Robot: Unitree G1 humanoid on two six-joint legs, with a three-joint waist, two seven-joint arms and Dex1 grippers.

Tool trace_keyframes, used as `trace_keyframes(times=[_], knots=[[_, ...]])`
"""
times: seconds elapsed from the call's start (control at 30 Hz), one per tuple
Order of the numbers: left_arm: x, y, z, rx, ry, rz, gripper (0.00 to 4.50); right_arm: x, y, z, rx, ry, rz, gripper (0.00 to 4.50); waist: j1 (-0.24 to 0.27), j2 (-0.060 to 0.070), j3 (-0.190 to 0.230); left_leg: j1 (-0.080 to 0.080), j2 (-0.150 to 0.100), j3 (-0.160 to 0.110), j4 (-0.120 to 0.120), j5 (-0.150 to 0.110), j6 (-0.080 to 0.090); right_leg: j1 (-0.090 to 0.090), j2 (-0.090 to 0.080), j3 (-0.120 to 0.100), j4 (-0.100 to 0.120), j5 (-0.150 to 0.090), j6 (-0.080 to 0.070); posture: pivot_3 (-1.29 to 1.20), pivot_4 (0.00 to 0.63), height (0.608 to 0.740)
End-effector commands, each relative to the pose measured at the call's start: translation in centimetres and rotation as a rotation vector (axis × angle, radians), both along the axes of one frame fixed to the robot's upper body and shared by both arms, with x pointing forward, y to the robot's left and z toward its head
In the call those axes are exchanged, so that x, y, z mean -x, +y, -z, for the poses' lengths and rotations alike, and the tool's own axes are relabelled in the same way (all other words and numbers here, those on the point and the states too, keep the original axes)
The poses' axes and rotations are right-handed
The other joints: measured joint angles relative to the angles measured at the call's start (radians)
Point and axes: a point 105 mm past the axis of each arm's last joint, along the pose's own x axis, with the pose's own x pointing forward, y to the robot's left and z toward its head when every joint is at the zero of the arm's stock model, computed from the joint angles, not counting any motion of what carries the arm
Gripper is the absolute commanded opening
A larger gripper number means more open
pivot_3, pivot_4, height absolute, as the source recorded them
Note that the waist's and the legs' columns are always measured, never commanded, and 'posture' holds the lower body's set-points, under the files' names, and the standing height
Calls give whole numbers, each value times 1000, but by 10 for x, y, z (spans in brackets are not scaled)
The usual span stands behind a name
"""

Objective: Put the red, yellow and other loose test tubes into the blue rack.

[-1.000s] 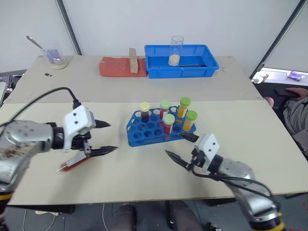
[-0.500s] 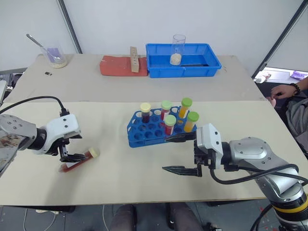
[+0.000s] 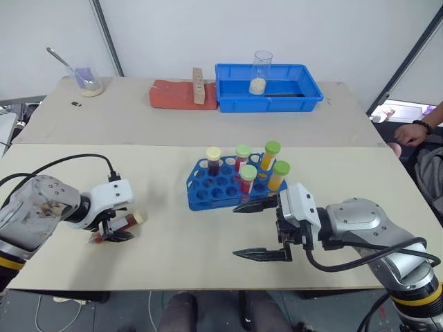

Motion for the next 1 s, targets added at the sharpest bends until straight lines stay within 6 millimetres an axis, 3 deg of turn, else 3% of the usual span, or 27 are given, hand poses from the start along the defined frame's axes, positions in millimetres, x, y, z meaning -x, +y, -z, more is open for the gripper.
trace_keyframes(times=[0.03, 0.13, 0.33, 0.6, 0.7, 0.8, 1.0], knots=[[-5, -1, -3, -22, -8, 10, 4500, 1, 0, -12, -25, -28, -18, 4401, 0, 0, 0, 0, 0, 0, 0, 0, 0, 0, 0, 0, 0, 0, 0, 0, 150, 740], [-9, 1, 1, -46, 0, 16, 3678, -1, 2, -17, -43, -28, -10, 4435, -2, 0, 0, 0, 0, 0, 1, 0, 0, 0, 0, 0, 0, 0, 0, 0, 150, 740], [-8, 13, 4, -89, 29, 15, 1045, 0, 1, -23, -46, -13, -7, 4435, -2, 0, 0, 0, 0, 0, 2, 0, 0, 1, 0, 0, 2, 0, 0, 0, 150, 740], [-5, 13, 4, -77, 32, 36, 960, -1, 1, -25, -44, -12, 1, 4435, -7, 0, 0, 1, 1, 0, 5, 0, 0, 1, 0, 0, 4, 1, 0, 0, 150, 740], [-8, 1, -18, -4, -32, 98, 960, -2, -4, -25, -17, -20, 16, 4435, -5, 0, 0, 0, 1, 0, 5, 0, 0, 1, 0, 0, 4, 1, 0, 0, 150, 740], [-10, -24, -44, 165, -79, 160, 960, -4, -13, -26, 6, -22, 42, 4435, 1, 0, 0, -1, 1, 0, 5, 0, 0, 0, 0, 0, 2, 1, 1, 0, 150, 740], [-9, -106, -107, 725, -283, 325, 960, -7, -29, -31, 54, -25, 120, 4435, 19, -1, 0, -3, -1, -1, 9, 0, 0, 3, -2, 1, 0, 4, 5, 0, 150, 740]])
